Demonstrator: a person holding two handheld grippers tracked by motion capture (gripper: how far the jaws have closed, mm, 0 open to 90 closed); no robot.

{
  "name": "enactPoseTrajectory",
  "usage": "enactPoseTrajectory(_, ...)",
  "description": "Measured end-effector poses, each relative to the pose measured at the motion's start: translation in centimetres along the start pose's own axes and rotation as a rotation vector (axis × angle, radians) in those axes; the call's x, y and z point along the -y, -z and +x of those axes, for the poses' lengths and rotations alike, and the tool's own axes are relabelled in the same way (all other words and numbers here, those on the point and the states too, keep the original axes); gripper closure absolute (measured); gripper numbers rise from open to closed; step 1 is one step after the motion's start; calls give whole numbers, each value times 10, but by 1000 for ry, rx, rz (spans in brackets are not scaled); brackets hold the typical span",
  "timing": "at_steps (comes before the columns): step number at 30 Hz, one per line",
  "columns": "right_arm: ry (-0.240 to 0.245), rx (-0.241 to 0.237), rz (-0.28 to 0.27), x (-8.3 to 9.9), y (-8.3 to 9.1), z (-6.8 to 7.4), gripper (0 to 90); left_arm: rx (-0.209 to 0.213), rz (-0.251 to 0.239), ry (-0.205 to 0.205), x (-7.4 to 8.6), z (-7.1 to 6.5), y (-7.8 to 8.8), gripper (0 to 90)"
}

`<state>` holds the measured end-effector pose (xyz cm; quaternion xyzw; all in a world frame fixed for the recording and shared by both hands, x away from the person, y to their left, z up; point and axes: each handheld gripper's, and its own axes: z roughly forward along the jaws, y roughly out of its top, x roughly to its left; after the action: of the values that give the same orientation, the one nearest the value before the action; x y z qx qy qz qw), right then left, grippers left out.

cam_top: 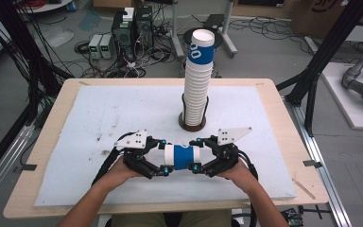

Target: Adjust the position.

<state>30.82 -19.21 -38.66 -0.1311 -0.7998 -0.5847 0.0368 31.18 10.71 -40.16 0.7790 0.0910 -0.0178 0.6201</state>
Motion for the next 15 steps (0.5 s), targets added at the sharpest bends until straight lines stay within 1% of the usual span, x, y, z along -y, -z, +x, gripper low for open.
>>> enactPoseTrajectory(1,6,0,-1,0,0,0,193,0,-8,4,0,0,0,228)
enactPoseTrajectory(3,6,10,-7,-1,1,1,193,-3,-3,2,-1,1,1,229)
enactPoseTrajectory(7,-5,70,-29,-5,7,1,193,-23,21,0,-3,2,4,230)
enactPoseTrajectory(9,18,65,-19,-7,10,1,193,-38,45,-4,-6,2,8,232)
enactPoseTrajectory(10,44,52,-7,-8,12,3,192,-38,54,-8,-7,2,9,234)
enactPoseTrajectory(12,73,68,8,-9,14,5,193,-52,89,-22,-12,1,11,234)
enactPoseTrajectory(14,109,82,38,-12,15,6,192,-48,113,-29,-17,0,13,235)
enactPoseTrajectory(15,121,102,53,-13,15,6,192,-47,120,-31,-19,0,14,235)
